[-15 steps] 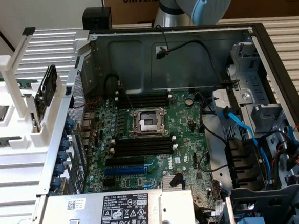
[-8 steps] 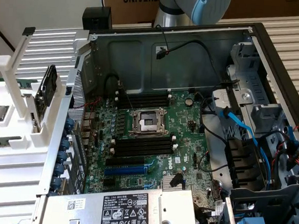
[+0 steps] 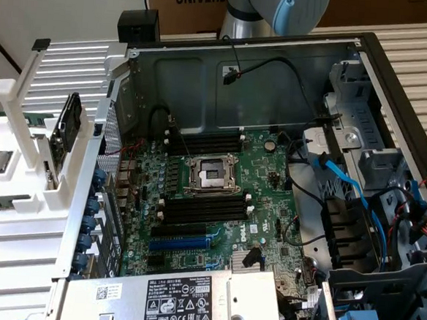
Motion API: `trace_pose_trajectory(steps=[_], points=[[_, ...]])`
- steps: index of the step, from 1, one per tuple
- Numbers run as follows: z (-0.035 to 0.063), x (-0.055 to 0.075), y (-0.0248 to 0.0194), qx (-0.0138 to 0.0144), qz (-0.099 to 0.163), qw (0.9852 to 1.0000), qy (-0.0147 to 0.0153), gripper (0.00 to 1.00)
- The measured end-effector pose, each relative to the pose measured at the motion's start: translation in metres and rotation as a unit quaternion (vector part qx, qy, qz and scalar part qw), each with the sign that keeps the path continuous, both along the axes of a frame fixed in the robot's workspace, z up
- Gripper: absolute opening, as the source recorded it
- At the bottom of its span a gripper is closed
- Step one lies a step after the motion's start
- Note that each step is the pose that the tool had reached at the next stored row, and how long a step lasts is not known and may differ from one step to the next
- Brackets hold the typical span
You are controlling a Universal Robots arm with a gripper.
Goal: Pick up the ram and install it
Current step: 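Pick up the ram and move it above insertion slot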
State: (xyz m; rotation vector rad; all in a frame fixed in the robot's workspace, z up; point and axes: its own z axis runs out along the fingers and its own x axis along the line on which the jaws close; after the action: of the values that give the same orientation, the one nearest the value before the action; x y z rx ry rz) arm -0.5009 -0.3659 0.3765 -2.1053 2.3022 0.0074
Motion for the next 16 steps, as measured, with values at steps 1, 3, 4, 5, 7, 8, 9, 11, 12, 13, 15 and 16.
trace_pose_trajectory(steps=[1,3,4,5,7,8,9,11,12,13,15,16], points=[[-0.0004,-0.0006,0.0,0.0,0.001,1.0,-0.0023,0.11],[-0.0016,-0.0017,0.0,0.0,0.004,1.0,-0.0073,0.11],[-0.0023,-0.0019,0.0,0.0,0.005,0.9999,-0.0094,0.11],[-0.0033,-0.002,0.0,0.0,0.006,0.9999,-0.0112,0.11],[-0.0048,-0.0021,0.0001,0.0,0.009,0.9999,-0.0128,0.11],[-0.0053,-0.0021,0.0,0.0,0.01,0.9999,-0.0131,0.11],[-0.0055,-0.0021,0.0,0.0,0.01,0.9999,-0.0131,0.11],[-0.0056,-0.0021,0.0,0.0001,0.011,0.9999,-0.0132,0.11],[-0.0058,-0.0022,0.0008,0.0001,0.011,0.9999,-0.0134,0.11],[-0.0058,-0.0022,0.001,0.0001,0.011,0.9998,-0.0133,0.11],[-0.0057,-0.0021,0.001,0.0001,0.011,0.9998,-0.0132,0.11],[-0.0056,-0.0021,0.0011,0.0001,0.011,0.9998,-0.0132,0.11]])
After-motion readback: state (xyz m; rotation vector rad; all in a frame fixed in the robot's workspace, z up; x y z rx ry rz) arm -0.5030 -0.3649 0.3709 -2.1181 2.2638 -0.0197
